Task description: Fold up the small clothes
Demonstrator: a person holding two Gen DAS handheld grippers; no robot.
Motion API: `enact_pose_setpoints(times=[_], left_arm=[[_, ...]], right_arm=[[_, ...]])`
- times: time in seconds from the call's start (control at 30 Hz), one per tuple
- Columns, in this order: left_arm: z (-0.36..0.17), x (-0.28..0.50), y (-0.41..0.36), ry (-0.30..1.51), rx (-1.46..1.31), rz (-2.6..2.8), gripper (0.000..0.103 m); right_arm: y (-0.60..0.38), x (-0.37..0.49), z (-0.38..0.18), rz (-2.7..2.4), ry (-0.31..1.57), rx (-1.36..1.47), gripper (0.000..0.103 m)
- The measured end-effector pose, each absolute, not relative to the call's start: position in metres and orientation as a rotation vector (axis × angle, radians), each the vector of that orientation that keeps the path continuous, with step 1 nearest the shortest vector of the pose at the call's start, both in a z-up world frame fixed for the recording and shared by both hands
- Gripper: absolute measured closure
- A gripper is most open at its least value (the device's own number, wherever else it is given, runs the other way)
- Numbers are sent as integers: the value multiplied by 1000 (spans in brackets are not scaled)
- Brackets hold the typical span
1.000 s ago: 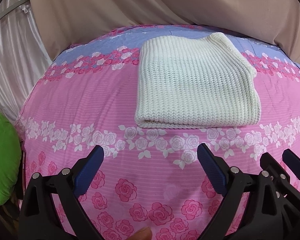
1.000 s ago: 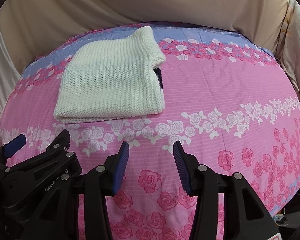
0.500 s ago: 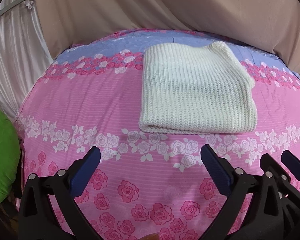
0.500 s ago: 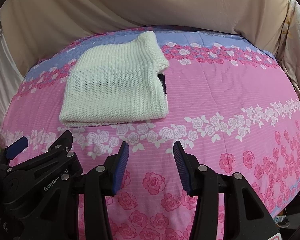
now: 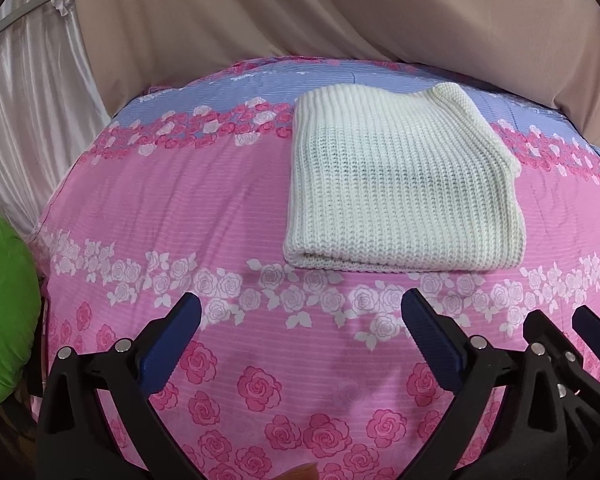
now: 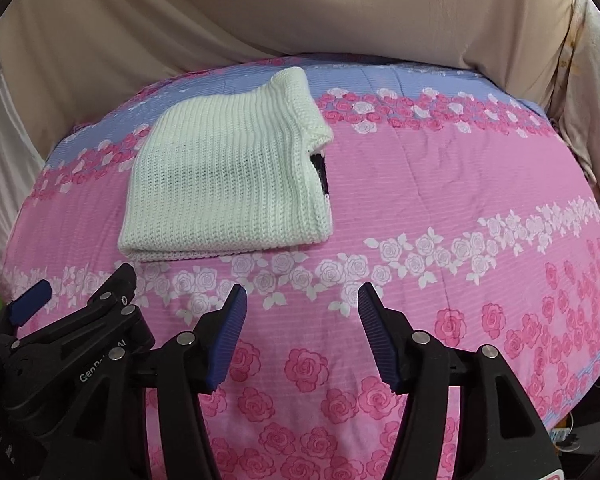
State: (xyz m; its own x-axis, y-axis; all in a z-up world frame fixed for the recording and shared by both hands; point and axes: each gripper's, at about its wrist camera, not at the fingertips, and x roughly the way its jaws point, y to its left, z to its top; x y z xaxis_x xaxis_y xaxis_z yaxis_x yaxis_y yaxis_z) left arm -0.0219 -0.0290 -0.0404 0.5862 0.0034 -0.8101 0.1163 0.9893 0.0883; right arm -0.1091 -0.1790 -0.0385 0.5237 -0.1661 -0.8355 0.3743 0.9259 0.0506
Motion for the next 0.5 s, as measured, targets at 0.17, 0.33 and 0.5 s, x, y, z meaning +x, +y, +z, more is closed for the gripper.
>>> enact_pose_setpoints(times=[0.17,0.33,0.5], left_arm=[[-47,-15,-29,946,153,-83,5],[-57,-9,-26,990,129,-96,5],[-56,-8,-28,965,154,-105,5]], right_arm=[[-179,-104,-46,-332,969,237,45],[-176,-101,-51,-341,970,227,45],[-173,-99,-53,-341,964,211,45]])
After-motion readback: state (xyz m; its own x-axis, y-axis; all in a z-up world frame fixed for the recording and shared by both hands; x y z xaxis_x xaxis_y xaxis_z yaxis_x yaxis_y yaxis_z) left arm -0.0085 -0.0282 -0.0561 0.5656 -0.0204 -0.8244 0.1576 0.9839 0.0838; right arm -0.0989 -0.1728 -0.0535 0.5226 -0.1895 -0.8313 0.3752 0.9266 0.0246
